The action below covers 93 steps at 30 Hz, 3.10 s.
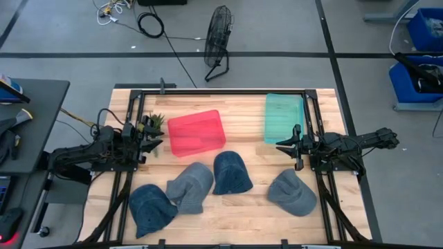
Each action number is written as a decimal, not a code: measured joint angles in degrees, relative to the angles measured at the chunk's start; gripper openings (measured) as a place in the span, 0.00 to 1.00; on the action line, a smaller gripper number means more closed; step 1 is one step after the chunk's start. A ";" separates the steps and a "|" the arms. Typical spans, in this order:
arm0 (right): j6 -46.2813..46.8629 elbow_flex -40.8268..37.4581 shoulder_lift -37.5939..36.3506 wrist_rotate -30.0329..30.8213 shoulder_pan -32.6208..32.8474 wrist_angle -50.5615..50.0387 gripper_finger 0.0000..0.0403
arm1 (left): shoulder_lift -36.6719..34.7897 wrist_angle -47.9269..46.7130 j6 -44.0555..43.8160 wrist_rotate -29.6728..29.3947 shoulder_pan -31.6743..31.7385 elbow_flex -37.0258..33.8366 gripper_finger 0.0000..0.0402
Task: Pick & Place hat
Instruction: Put the left gray cap into the red bin
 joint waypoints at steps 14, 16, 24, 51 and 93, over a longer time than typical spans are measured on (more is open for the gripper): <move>0.00 0.02 0.00 0.00 -0.01 0.00 0.20 | 4.81 -25.21 10.11 -17.78 1.19 18.60 0.36; 0.00 0.02 -0.01 0.00 0.01 -0.02 0.20 | 7.98 -31.88 10.08 -17.04 1.14 22.67 0.36; 0.00 0.00 0.00 0.00 0.00 0.00 0.20 | 24.04 -44.73 7.12 -8.40 1.09 32.32 0.36; 0.01 0.01 0.00 0.00 -0.01 0.00 0.20 | 62.84 -33.64 3.75 -3.06 -21.50 32.65 0.46; 10.55 0.00 0.00 0.02 -0.01 0.02 0.20 | 66.49 -49.19 35.30 -24.11 -21.27 52.23 0.01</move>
